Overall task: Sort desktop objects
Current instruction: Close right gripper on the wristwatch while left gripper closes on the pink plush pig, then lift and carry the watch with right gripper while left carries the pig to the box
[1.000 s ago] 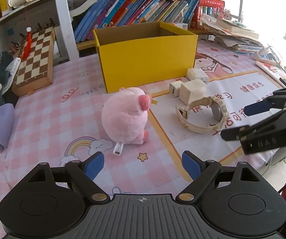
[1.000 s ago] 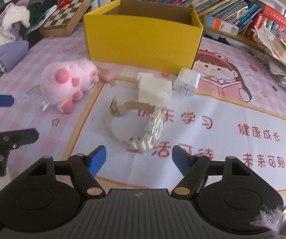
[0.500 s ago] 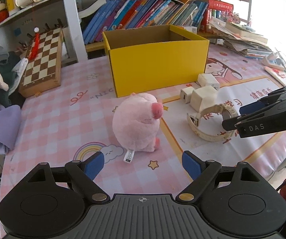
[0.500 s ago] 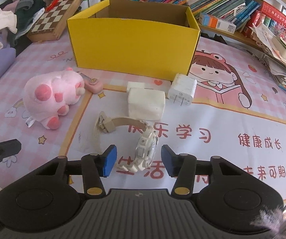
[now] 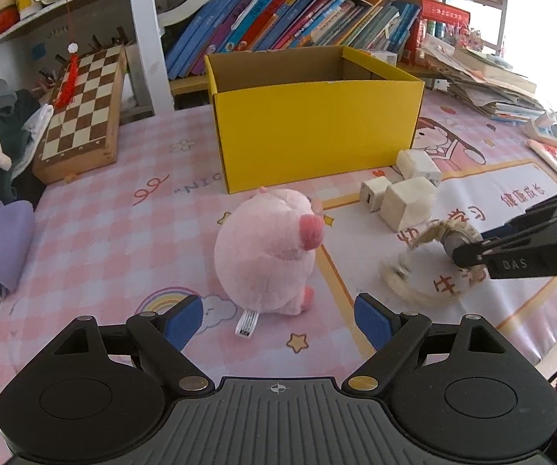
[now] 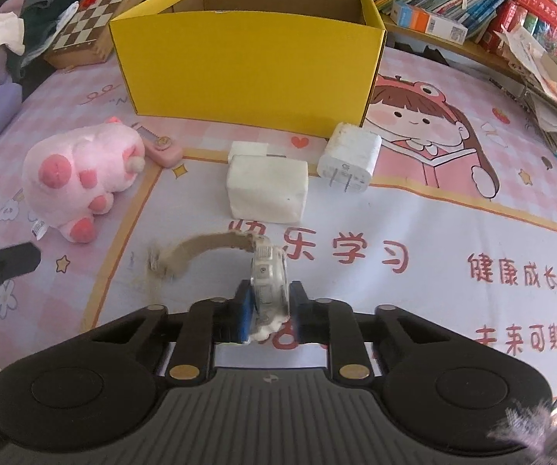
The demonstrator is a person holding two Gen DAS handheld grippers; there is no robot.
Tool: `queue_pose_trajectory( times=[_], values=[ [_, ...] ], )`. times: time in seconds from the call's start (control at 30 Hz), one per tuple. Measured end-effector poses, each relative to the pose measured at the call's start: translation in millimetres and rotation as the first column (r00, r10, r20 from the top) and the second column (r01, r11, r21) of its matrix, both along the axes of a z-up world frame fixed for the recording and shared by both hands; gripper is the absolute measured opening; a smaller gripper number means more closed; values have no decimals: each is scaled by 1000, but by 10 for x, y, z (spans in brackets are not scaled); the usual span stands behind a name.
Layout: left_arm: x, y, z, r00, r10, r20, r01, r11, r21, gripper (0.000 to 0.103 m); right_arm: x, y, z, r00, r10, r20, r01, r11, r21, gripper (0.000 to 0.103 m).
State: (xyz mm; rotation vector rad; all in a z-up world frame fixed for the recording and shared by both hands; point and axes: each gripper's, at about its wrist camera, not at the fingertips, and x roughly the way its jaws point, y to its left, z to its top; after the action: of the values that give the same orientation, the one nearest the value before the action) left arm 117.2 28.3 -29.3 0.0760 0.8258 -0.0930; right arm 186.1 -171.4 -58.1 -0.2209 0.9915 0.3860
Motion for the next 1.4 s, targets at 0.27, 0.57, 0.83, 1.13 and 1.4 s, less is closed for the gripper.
queue_pose_trajectory(
  times=[0.27, 0.57, 0.83, 1.13, 1.4],
  values=[
    [166, -19, -32, 1000, 25, 1, -25, 1000, -9, 88, -57, -97, 85, 999, 38, 34, -37, 999, -36, 17],
    [378, -56, -114, 999, 46, -13, -46, 999, 11, 88, -1, -149, 22, 998, 68, -4, -68, 997, -35, 17],
    [555, -29, -249, 998, 58, -38, -56, 997, 48, 87, 20, -159, 18, 995, 100, -10, -100, 994, -33, 17],
    [532, -6, -325, 998, 53, -44, -51, 998, 41, 73, 12, -194, -6, 994, 104, -29, -105, 994, -26, 17],
    [406, 32, -282, 998, 54, -34, -54, 998, 14, 55, -19, -209, 7, 995, 97, -26, -98, 995, -16, 17]
  ],
)
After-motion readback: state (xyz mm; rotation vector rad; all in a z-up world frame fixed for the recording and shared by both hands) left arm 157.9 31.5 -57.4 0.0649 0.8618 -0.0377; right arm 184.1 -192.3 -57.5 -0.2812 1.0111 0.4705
